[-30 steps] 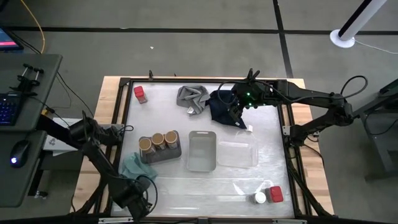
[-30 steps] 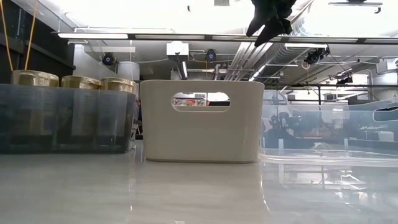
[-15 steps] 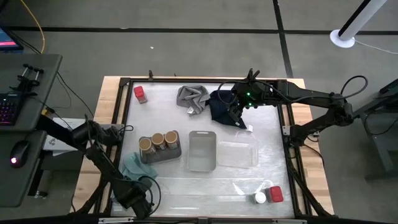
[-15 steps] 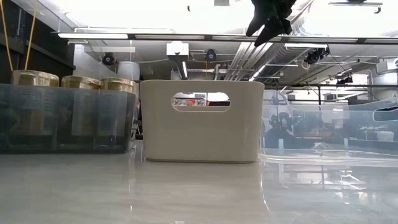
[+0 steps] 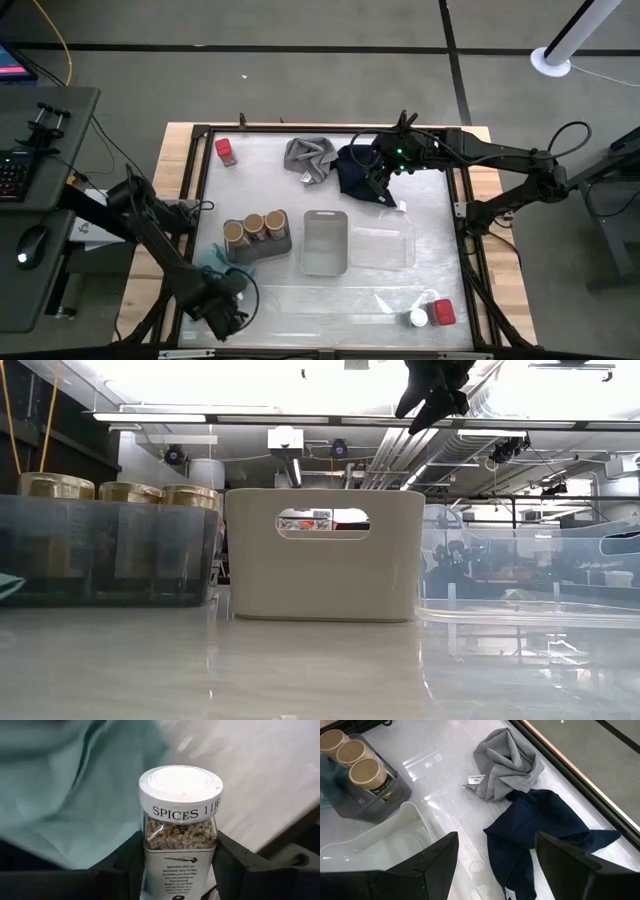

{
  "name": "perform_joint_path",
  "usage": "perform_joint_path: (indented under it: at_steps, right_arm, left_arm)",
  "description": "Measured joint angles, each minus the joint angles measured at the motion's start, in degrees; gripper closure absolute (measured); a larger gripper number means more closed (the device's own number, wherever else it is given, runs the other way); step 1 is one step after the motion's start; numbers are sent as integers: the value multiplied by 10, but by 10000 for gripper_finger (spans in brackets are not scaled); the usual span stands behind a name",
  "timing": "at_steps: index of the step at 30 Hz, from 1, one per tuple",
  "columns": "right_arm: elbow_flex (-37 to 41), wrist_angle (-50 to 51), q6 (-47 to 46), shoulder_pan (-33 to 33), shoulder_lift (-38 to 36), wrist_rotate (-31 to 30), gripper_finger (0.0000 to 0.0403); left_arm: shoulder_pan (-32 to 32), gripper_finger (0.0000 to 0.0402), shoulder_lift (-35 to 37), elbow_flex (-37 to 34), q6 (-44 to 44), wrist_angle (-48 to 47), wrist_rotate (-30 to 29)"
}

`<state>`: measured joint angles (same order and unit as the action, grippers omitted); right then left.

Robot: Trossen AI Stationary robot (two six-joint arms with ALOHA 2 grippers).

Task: Sort spices by type
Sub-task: Put the left white seasoning bottle into the gray bin

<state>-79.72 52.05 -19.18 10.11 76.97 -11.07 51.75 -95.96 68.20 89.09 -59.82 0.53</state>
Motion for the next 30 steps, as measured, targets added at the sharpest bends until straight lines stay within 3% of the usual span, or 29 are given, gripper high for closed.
perform_joint_path:
  at_steps: [10, 19, 23, 30]
  right_arm:
    - [0, 0, -2, 0, 0, 0, 144]
    - [0, 0, -4, 0, 0, 38, 144]
    - [0, 0, -2, -1, 0, 66, 144]
    - [0, -25, 30, -15, 0, 85, 144]
  left_arm:
    - [2, 252, 129, 0, -119, 8, -279]
    - [-18, 251, 108, 0, -187, 7, -281]
    - [-3, 245, 91, 0, -177, 94, -292]
    - [4, 245, 115, 0, -182, 205, -367]
